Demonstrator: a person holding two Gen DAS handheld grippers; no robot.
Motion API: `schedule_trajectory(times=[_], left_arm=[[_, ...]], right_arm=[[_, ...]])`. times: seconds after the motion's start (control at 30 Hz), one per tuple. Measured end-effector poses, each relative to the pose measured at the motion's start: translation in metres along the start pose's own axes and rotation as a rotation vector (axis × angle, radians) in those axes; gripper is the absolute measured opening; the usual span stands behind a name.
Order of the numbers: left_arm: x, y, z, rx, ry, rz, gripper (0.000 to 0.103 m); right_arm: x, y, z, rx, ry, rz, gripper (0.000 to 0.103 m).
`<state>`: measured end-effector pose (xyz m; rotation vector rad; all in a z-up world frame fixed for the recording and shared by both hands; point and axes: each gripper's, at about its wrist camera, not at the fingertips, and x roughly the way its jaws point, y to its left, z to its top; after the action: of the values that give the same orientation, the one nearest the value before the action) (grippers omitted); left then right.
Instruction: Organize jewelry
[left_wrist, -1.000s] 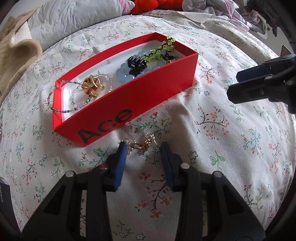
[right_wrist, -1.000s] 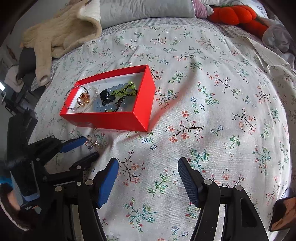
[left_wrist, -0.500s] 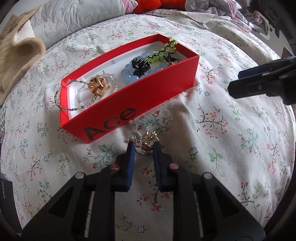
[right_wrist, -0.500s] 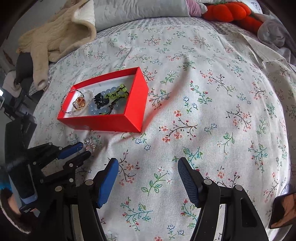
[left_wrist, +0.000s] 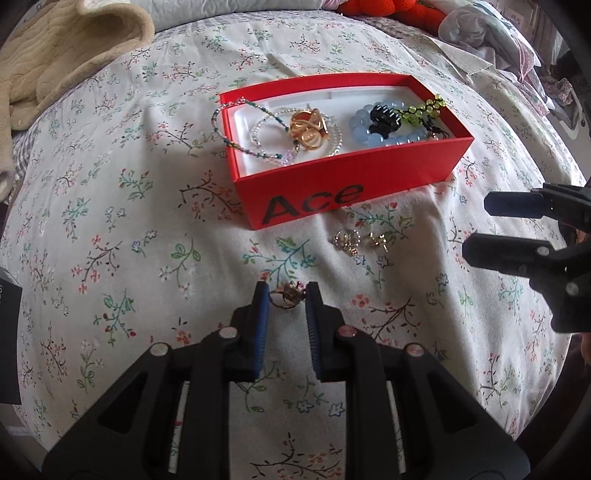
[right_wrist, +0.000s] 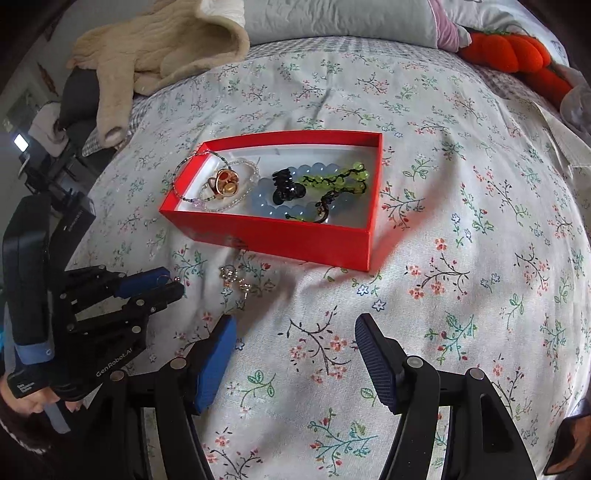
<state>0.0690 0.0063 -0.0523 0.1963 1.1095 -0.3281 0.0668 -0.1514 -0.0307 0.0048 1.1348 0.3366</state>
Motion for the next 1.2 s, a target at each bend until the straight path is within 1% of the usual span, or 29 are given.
schedule_trajectory(times=[0.13, 0.17, 0.23, 0.27, 0.43, 0.5, 0.53, 0.6, 0.7, 0.9, 1.0, 1.13, 1.2], left_arm=[[-0.005, 0.010, -0.004, -0.018, 0.000, -0.007, 0.022], [-0.006, 0.012, -0.005, -0.021, 0.000, -0.011, 0.022], [-0.007, 0.016, -0.007, -0.022, 0.004, -0.018, 0.022], [-0.007, 0.017, -0.008, -0.023, 0.004, -0.020, 0.022], [-0.008, 0.024, -0.011, -0.030, 0.002, -0.035, 0.022], [-0.009, 0.028, -0.011, -0.036, 0.001, -0.041, 0.022], [-0.009, 0.029, -0.012, -0.040, 0.002, -0.043, 0.022], [-0.009, 0.032, -0.013, -0.047, 0.003, -0.046, 0.022], [-0.007, 0.035, -0.013, -0.052, 0.005, -0.048, 0.022], [-0.005, 0.037, -0.014, -0.058, 0.013, -0.048, 0.022], [-0.004, 0.038, -0.014, -0.065, 0.016, -0.051, 0.022], [-0.002, 0.036, -0.013, -0.063, 0.019, -0.045, 0.022], [-0.001, 0.036, -0.013, -0.064, 0.022, -0.042, 0.022]], right_arm=[[0.016, 0.023, -0.007, -0.127, 0.011, 0.018, 0.067], [0.019, 0.028, -0.009, -0.151, 0.007, 0.024, 0.066], [0.023, 0.036, -0.011, -0.190, 0.000, 0.033, 0.059], [0.026, 0.039, -0.011, -0.199, -0.002, 0.039, 0.054], [0.032, 0.041, -0.004, -0.178, -0.019, 0.066, 0.048], [0.033, 0.041, 0.000, -0.168, -0.029, 0.069, 0.041], [0.033, 0.041, 0.001, -0.165, -0.028, 0.070, 0.039], [0.038, 0.041, 0.003, -0.157, -0.010, 0.058, 0.035], [0.048, 0.041, 0.005, -0.155, 0.018, 0.032, 0.033], [0.059, 0.044, 0.013, -0.157, 0.030, -0.003, 0.031], [0.062, 0.046, 0.015, -0.154, 0.043, -0.033, 0.024], [0.065, 0.046, 0.018, -0.139, 0.060, -0.037, 0.020], [0.066, 0.045, 0.019, -0.134, 0.066, -0.042, 0.013]])
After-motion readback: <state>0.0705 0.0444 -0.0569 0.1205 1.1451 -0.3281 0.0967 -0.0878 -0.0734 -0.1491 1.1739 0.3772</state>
